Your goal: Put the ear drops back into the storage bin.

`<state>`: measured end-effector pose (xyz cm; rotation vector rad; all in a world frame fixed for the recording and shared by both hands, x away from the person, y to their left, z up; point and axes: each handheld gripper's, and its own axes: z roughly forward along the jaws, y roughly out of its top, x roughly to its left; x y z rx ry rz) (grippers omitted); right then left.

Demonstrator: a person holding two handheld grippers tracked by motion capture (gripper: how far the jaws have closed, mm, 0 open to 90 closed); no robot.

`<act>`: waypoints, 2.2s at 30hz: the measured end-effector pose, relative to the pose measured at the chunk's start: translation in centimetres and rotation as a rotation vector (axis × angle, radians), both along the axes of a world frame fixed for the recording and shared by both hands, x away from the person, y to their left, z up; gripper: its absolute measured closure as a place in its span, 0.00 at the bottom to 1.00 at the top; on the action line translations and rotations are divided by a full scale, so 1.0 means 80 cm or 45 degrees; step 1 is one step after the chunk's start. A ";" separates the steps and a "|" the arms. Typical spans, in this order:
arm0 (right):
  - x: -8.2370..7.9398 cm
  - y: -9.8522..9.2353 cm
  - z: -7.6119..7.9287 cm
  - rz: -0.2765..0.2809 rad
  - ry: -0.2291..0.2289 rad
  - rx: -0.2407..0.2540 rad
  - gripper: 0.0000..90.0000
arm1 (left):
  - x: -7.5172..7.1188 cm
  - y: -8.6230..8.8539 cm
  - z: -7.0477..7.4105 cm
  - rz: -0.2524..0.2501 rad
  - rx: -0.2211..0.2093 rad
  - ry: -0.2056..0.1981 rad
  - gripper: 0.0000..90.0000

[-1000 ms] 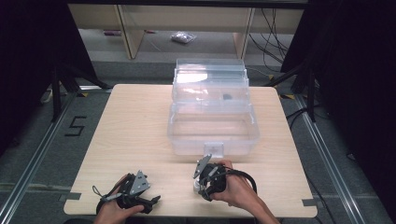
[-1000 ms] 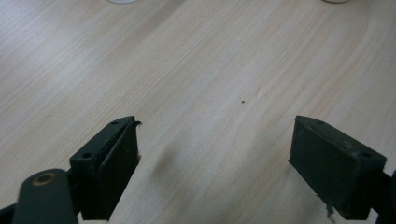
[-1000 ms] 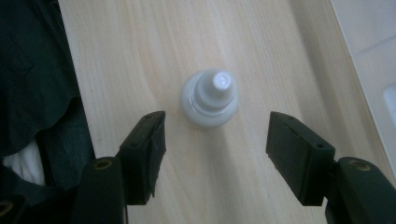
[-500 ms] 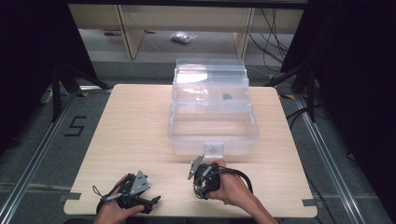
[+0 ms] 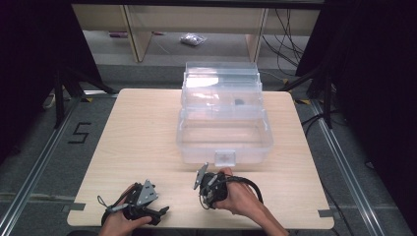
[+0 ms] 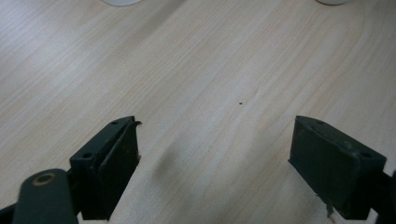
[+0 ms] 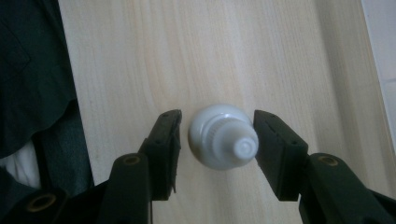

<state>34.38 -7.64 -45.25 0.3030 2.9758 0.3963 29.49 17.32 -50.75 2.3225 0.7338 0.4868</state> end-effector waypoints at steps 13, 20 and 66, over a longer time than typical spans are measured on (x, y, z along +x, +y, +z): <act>0.002 0.002 0.001 0.021 -0.024 -0.016 0.67 | -0.001 0.000 0.001 -0.007 -0.016 0.012 0.17; 0.001 -0.009 0.013 -0.060 -0.012 -0.011 0.67 | -0.001 0.000 0.000 0.009 -0.023 0.022 0.17; 0.053 -0.090 0.104 -0.212 0.053 -0.008 0.67 | 0.000 0.001 0.000 0.009 -0.020 0.005 0.17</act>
